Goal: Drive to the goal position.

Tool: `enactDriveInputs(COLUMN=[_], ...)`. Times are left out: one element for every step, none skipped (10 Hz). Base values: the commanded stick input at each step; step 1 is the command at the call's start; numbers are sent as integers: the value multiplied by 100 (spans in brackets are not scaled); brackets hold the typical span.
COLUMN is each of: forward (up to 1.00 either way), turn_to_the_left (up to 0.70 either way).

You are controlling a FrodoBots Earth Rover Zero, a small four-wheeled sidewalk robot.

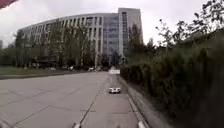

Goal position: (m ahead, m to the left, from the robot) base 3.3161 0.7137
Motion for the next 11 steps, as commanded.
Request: enactDriveInputs(forward=[70,70,52,29,1,0,0,0,0,0,0], turn_to_the_left=[0,0,0,0,0,0,0,0,0,0,0])
